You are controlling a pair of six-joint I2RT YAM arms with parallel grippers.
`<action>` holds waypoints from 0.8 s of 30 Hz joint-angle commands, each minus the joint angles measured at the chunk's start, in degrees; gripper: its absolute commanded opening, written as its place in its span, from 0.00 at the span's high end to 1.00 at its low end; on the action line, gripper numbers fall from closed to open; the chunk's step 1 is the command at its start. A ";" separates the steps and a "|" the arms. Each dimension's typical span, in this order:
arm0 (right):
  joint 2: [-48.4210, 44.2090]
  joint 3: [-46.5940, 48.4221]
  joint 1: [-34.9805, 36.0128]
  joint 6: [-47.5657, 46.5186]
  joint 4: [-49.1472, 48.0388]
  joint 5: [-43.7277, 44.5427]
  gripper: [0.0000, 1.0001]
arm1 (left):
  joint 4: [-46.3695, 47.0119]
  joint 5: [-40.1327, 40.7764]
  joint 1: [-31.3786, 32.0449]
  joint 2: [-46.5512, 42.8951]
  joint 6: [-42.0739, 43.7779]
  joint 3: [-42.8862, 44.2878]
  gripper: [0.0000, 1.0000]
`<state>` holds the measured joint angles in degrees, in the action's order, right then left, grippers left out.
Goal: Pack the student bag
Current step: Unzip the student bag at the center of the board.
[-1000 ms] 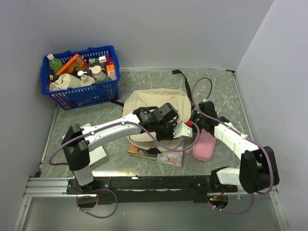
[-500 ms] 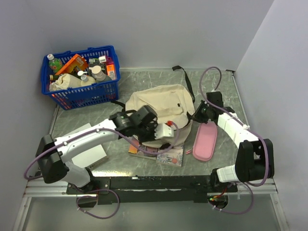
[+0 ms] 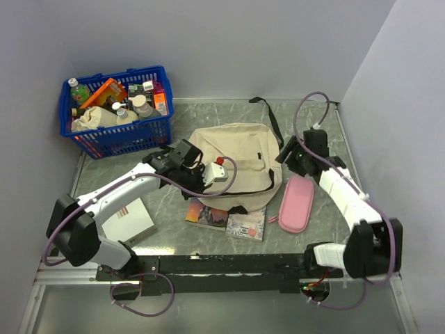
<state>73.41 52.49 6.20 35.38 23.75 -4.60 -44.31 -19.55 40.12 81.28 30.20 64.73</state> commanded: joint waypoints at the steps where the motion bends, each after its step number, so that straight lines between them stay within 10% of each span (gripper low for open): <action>1: -11.95 -3.35 8.11 6.71 0.95 -2.78 0.29 | 4.23 -6.37 1.98 2.22 -1.28 1.98 0.99; 7: -20.32 -12.84 18.75 20.95 -2.30 -4.36 0.26 | 5.38 -6.99 3.04 3.36 -0.40 3.47 0.99; 24: -4.05 -1.08 34.58 28.34 -0.21 -0.06 0.23 | 5.73 -4.88 2.95 -0.42 0.92 1.10 0.99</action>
<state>70.89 46.78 39.07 61.08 22.87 -6.74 -40.07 -23.59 42.94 83.20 30.24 65.69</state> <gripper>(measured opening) 0.765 0.027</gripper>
